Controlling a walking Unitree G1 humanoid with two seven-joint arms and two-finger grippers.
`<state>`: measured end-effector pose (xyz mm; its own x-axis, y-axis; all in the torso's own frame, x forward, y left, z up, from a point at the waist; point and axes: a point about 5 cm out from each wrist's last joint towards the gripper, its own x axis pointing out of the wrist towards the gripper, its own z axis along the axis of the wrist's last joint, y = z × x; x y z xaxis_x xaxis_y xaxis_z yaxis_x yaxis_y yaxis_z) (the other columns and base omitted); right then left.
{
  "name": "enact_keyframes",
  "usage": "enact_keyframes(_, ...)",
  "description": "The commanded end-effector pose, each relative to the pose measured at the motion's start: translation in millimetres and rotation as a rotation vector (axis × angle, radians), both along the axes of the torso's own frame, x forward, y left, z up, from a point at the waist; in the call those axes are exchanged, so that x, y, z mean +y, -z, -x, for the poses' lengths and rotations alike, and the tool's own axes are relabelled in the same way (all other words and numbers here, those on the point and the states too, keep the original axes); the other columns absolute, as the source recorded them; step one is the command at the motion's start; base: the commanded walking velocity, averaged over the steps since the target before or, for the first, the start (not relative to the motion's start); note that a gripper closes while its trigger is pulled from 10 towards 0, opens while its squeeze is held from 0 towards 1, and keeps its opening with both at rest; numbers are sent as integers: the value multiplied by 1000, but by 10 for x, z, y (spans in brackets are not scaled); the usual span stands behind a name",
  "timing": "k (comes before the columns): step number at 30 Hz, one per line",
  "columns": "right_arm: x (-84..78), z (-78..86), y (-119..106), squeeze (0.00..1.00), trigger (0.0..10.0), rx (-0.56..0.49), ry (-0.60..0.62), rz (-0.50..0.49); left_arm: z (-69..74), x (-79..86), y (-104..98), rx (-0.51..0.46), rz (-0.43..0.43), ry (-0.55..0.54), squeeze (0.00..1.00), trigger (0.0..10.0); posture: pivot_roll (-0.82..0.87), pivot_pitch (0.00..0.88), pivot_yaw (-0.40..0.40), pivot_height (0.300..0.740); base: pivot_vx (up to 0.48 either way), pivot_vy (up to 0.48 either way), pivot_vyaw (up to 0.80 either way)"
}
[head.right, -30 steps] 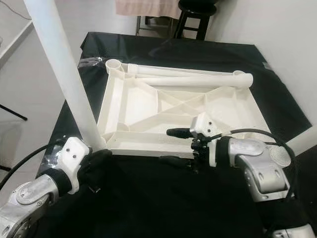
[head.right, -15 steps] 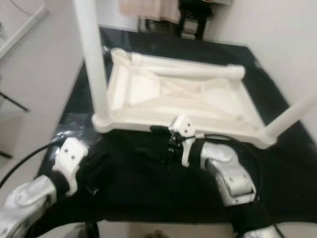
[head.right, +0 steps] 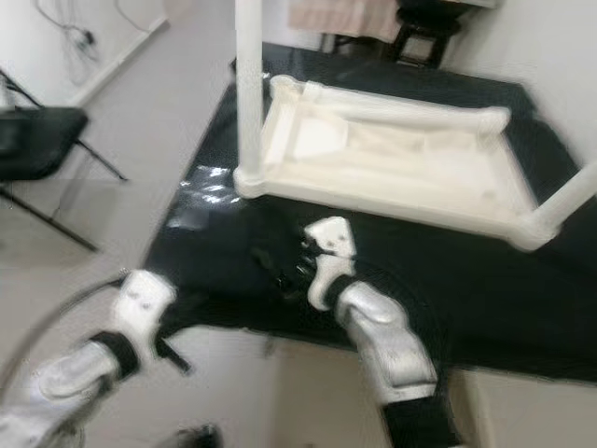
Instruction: Building children table
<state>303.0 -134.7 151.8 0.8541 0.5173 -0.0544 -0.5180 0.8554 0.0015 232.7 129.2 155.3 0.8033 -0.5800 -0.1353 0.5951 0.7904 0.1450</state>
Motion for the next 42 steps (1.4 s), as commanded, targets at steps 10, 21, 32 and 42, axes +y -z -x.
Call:
enact_keyframes(10, -52, 27, 138, 0, 10000, 52, 176, -17, -117, 180, 301, 61, 80, -210, 0, 10000, 31, 173, -110, 740, -170, 0, 0)
enact_keyframes(21, -247, 64, 283, 0, 10000, 78, 330, 58, -53, 470, 278, -102, 70, -603, 0, 10000, 55, 167, -98, 740, 0, 0, 0)
enact_keyframes(32, -149, 23, 301, 0, 10000, 90, 263, 43, -142, 459, 288, -152, 24, -618, 0, 10000, 62, 170, -90, 740, 78, 0, 218)
enact_keyframes(42, -44, 43, 234, 0, 10000, 28, 163, 35, -144, 452, 311, -175, 32, -645, 0, 10000, 61, 166, -93, 740, 342, 0, 459)
